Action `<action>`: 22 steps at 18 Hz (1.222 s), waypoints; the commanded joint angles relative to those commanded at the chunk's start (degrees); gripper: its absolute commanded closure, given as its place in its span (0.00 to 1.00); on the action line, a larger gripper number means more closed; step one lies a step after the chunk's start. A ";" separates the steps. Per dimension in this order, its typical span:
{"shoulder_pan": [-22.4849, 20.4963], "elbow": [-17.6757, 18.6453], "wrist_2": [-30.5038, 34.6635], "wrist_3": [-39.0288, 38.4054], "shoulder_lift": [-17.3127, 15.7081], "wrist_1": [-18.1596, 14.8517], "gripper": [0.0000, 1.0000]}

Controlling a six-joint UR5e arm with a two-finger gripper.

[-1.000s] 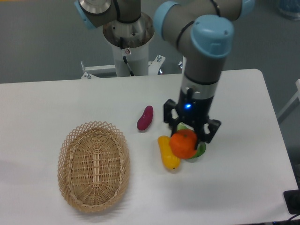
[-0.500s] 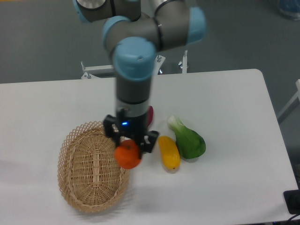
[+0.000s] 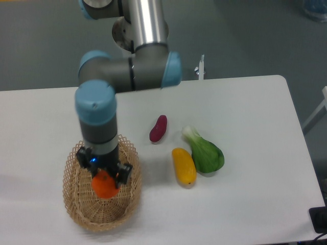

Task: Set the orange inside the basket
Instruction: 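Carry the held orange over the wicker basket and lower it, then lower the orange into the basket and open the gripper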

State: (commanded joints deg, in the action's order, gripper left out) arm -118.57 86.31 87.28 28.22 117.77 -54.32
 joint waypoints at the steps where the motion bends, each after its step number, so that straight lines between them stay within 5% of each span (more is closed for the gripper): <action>1: 0.00 -0.09 0.00 0.00 0.61 0.09 0.39; 8: 0.62 -0.27 0.00 0.17 4.39 0.97 0.39; 22: 0.70 -0.26 0.00 0.17 4.84 0.97 0.25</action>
State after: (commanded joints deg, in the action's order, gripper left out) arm -117.86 86.04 87.28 28.39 122.61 -53.35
